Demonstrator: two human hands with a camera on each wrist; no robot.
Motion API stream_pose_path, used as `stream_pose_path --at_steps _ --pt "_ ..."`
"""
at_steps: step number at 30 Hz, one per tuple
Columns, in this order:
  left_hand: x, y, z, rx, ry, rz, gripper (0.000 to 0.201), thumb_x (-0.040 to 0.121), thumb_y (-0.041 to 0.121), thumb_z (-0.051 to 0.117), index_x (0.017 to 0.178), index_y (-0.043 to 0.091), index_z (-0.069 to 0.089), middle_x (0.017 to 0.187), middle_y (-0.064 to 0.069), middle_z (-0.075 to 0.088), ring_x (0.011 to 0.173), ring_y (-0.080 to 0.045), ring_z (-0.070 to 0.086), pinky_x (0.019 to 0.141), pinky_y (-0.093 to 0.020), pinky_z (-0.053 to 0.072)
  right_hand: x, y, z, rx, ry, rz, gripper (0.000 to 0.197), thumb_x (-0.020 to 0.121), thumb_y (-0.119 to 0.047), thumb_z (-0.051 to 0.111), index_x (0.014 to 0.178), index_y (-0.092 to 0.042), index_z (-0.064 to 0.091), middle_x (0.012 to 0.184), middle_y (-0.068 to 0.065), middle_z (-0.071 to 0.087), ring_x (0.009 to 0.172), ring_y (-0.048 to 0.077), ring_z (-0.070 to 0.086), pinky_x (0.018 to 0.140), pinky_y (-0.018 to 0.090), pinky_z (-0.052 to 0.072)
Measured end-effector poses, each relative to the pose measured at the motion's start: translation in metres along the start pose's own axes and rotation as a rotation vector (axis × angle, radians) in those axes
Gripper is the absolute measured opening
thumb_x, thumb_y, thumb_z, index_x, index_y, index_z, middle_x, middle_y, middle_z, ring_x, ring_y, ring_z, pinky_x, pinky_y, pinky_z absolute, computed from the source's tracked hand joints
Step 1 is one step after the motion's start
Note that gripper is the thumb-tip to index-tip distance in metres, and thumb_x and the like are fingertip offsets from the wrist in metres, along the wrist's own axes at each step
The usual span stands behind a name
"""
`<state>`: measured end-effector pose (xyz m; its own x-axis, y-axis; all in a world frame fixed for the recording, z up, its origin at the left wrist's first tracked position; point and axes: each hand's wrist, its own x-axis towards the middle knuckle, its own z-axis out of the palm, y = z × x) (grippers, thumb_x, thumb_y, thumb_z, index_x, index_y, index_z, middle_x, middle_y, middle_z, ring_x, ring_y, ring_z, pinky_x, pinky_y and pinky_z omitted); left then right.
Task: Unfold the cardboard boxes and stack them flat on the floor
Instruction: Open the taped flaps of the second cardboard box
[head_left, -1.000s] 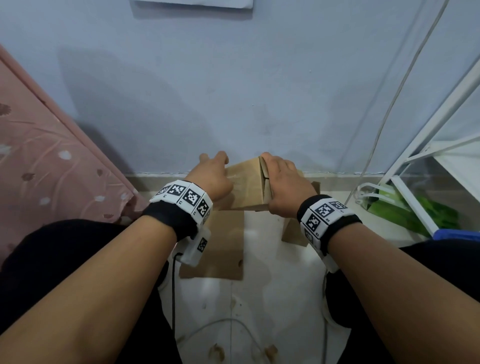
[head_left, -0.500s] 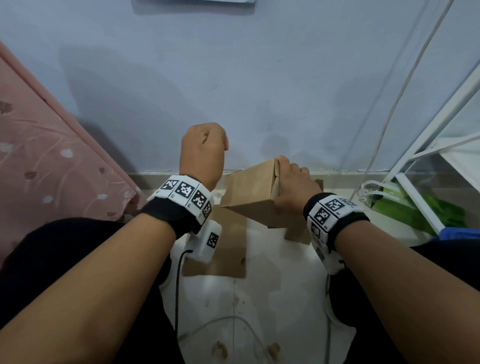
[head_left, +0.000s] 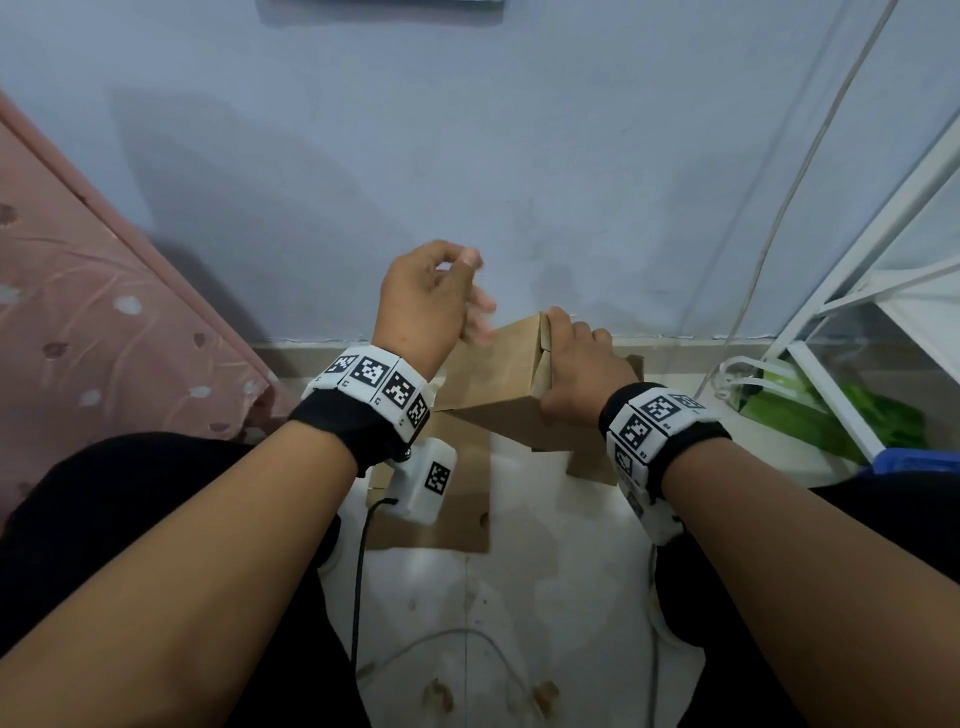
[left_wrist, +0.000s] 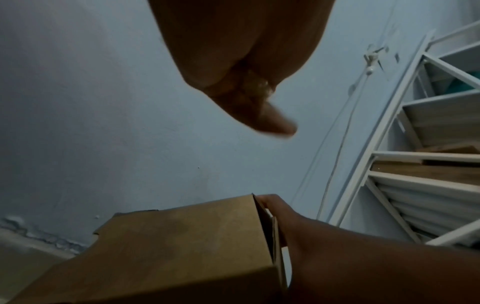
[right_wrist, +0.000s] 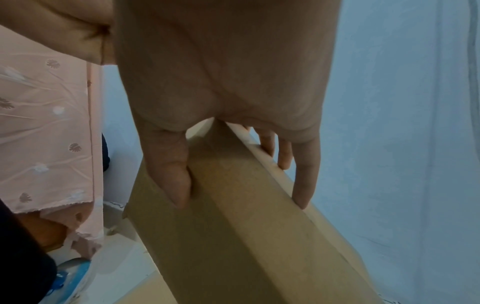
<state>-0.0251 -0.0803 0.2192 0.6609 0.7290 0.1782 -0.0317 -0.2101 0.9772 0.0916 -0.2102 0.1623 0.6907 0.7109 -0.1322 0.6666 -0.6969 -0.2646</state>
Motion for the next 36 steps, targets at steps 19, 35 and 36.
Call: stream_pose_path --at_steps 19,35,36 --pt "0.001 -0.009 -0.004 0.286 0.012 0.053 0.068 0.099 0.055 0.05 0.063 0.0 0.067 0.053 -0.012 0.066 0.058 -0.026 0.071 0.072 -0.047 0.061 -0.001 -0.004 -0.001 -0.009 0.012 -0.02 0.102 0.074 -0.019 0.073 0.153 -0.022 0.009 0.14 0.01 0.038 0.13 0.032 0.034 0.092 0.043 0.044" --pt "0.011 -0.023 -0.005 0.265 0.069 0.074 0.028 0.098 0.018 0.056 0.126 0.024 0.059 0.098 0.003 0.071 0.084 -0.014 0.07 0.076 -0.021 0.051 0.007 0.003 0.001 -0.004 0.131 0.137 0.096 0.071 -0.02 0.068 0.15 -0.021 0.013 0.132 0.011 0.042 0.126 0.035 0.036 0.082 0.041 0.045" --pt "0.011 -0.023 -0.005 0.276 0.057 0.062 0.035 0.096 0.012 0.054 0.128 0.024 0.059 0.103 0.004 0.071 0.089 -0.014 0.068 0.075 -0.016 0.051 0.006 0.002 0.002 -0.001 0.125 0.137 0.097 0.071 -0.02 0.069 0.15 -0.021 0.013 0.132 0.011 0.042 0.126 0.036 0.036 0.08 0.04 0.043"
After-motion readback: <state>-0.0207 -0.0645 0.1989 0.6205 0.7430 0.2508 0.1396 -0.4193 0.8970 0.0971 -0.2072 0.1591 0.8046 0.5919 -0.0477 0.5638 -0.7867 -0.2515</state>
